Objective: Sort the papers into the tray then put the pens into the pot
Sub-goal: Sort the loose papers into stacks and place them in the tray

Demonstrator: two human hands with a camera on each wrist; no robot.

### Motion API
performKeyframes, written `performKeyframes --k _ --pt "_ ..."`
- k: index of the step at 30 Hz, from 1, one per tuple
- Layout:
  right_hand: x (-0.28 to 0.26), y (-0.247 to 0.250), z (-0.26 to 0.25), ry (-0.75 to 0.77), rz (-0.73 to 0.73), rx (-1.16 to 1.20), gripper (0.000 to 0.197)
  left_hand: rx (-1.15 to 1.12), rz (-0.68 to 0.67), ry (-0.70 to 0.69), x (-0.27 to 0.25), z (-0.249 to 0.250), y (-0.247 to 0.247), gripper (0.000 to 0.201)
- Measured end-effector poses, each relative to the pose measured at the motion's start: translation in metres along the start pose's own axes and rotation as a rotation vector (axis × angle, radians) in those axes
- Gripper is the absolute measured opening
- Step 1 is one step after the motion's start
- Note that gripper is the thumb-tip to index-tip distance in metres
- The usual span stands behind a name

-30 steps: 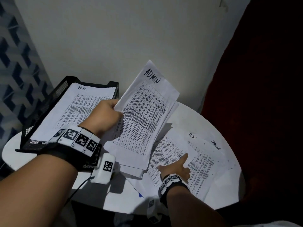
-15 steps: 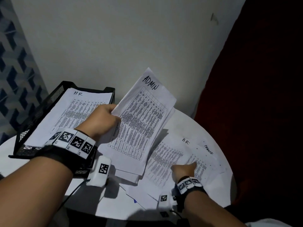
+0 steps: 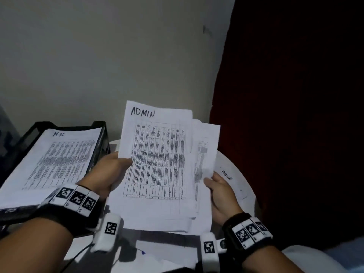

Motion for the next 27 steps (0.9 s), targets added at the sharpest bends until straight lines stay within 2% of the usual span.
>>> performKeyframes --k 3,5,7,10,11,12,13,14,16,20,22,27 --pt "0.001 -0.004 0.009 -0.049 -0.05 0.017 0.04 0.044 -0.043 0.041 0.026 -0.022 0.005 0.046" --pt "0.004 0.0 0.016 -0.074 -0.078 0.006 0.041 0.09 -0.058 0.031 0.019 -0.027 0.002 0.05" --pt "0.014 0.012 0.027 -0.117 -0.064 -0.088 0.032 0.143 -0.034 0.002 0.001 -0.022 -0.005 0.051" --pt "0.03 0.045 0.053 -0.175 0.171 -0.406 0.029 0.31 0.159 -0.063 -0.015 -0.01 -0.005 0.03" --pt "0.036 0.062 0.064 -0.18 0.244 -0.531 0.039 0.35 0.203 -0.081 -0.018 -0.007 -0.003 0.028" --pt "0.043 0.082 0.079 -0.2 0.311 -0.669 0.059 0.392 0.225 -0.107 -0.02 -0.004 -0.002 0.026" --pt "0.046 0.099 0.089 -0.238 0.346 -0.806 0.078 0.431 0.248 -0.14 -0.021 0.0 0.0 0.026" --pt "0.04 0.105 0.089 -0.286 0.368 -0.923 0.088 0.469 0.263 -0.173 -0.022 0.003 0.002 0.026" --pt "0.028 0.112 0.093 -0.372 0.393 -1.089 0.096 0.507 0.279 -0.19 -0.019 0.006 0.006 0.027" --pt "0.019 0.11 0.114 -0.37 0.354 -1.165 0.113 0.538 0.285 -0.184 -0.014 0.005 0.011 0.028" --pt "0.022 0.11 0.123 -0.307 0.353 -1.174 0.104 0.522 0.284 -0.187 -0.012 0.006 0.013 0.028" --pt "0.025 0.123 0.116 -0.253 0.448 -1.086 0.051 0.519 0.295 -0.174 -0.011 0.01 0.017 0.028"
Point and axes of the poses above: each hand's wrist, its own x-axis towards the middle knuckle, its own y-axis out of the back of the hand, z = x × y, the point moved 1 cm from there along x, towards the middle knuckle, and after that the axes turned 15 degrees about y, right-handed, at the moved point
